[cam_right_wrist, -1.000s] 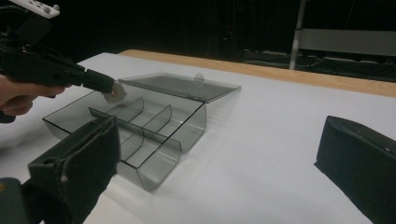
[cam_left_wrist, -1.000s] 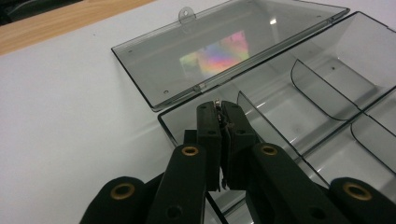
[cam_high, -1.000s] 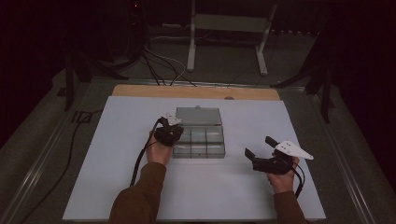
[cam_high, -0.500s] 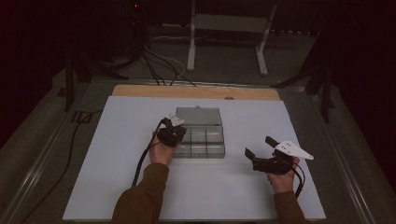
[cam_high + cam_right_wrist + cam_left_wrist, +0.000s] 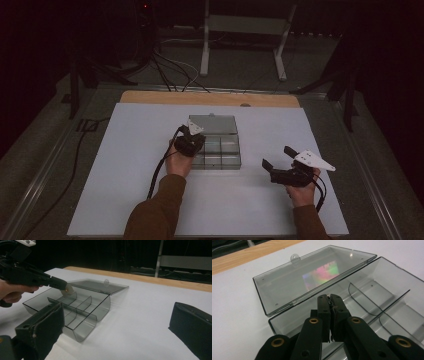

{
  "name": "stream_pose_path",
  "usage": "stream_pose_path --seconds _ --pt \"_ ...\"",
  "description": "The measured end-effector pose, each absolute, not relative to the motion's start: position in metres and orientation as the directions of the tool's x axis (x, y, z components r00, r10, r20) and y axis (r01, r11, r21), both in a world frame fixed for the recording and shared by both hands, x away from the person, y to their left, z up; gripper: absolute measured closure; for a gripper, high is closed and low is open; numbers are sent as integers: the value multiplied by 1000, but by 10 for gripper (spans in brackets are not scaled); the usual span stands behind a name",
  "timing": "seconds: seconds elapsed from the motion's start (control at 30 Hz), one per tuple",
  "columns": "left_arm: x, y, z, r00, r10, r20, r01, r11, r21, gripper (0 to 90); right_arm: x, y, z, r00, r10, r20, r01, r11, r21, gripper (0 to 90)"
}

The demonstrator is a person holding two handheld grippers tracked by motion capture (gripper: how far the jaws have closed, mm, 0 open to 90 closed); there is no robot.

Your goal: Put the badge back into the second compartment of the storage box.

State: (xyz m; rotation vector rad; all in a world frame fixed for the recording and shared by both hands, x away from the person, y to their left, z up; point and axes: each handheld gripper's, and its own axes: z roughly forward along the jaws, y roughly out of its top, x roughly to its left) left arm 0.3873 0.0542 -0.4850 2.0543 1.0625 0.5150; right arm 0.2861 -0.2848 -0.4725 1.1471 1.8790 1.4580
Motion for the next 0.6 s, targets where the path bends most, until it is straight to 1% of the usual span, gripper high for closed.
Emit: stream_pose_path --seconds 0.37,0.6 --pt "388 43 -485 591 807 4 512 -379 771 897 286 -285 -473 -523 846 108 315 74 946 0" --pt "388 37 -490 593 805 10 527 -398 751 896 286 -285 -473 -523 846 108 315 73 946 0"
